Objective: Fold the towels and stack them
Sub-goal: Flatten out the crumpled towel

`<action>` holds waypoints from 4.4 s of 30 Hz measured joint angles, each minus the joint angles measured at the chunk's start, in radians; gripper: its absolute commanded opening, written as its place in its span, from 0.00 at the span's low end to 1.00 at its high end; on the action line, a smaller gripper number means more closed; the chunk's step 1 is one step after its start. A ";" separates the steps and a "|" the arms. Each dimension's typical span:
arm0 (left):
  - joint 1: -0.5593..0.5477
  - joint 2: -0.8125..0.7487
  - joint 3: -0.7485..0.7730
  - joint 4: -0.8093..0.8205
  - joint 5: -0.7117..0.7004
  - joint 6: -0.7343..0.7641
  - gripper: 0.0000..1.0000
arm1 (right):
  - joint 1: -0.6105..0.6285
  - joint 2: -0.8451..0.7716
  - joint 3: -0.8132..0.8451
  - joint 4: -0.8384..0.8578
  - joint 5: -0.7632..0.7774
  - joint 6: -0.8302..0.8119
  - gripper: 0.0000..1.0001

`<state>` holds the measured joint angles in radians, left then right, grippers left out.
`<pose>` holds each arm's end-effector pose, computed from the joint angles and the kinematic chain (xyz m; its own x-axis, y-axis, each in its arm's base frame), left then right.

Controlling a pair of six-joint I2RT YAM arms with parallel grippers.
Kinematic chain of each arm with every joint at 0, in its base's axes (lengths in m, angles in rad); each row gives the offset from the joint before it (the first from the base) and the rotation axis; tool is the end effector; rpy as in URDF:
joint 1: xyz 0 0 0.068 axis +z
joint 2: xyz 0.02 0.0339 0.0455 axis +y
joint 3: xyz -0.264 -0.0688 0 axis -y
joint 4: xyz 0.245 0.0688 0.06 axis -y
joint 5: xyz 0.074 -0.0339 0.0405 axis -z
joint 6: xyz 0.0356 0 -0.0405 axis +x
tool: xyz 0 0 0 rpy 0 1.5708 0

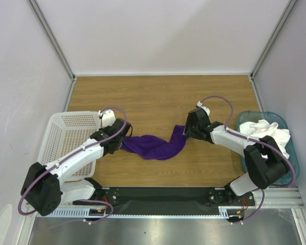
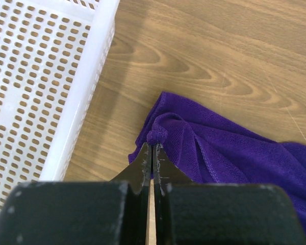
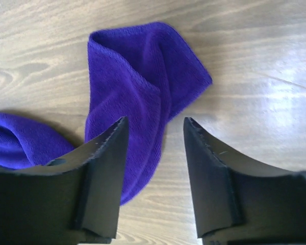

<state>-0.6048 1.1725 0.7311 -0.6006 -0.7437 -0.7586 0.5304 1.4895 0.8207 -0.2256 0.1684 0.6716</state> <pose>0.1908 -0.1026 0.2199 -0.6101 -0.1937 -0.7683 -0.3888 0.9181 0.0772 0.2586 0.1447 0.1867 -0.7806 0.2534 -0.5714 0.0990 0.9527 0.2872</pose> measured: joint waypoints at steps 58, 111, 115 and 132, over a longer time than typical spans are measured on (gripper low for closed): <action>0.154 -0.378 0.406 -0.051 0.278 0.256 0.00 | -0.181 -0.553 0.471 -0.602 0.129 -0.103 0.00; 0.301 0.727 0.537 0.429 0.259 0.354 0.88 | -0.520 0.417 0.485 -0.122 -0.142 -0.145 0.74; 0.301 0.703 0.538 0.430 0.288 0.367 0.93 | -0.513 0.359 0.458 -0.119 -0.166 -0.144 0.76; 0.188 0.293 0.189 0.470 0.462 0.287 0.91 | -0.467 0.117 0.103 -0.028 -0.177 0.021 0.48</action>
<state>-0.4164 1.4654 0.9199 -0.1310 -0.2813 -0.4717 0.0639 1.6070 0.9241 -0.2535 -0.0086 0.6922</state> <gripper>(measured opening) 0.916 0.500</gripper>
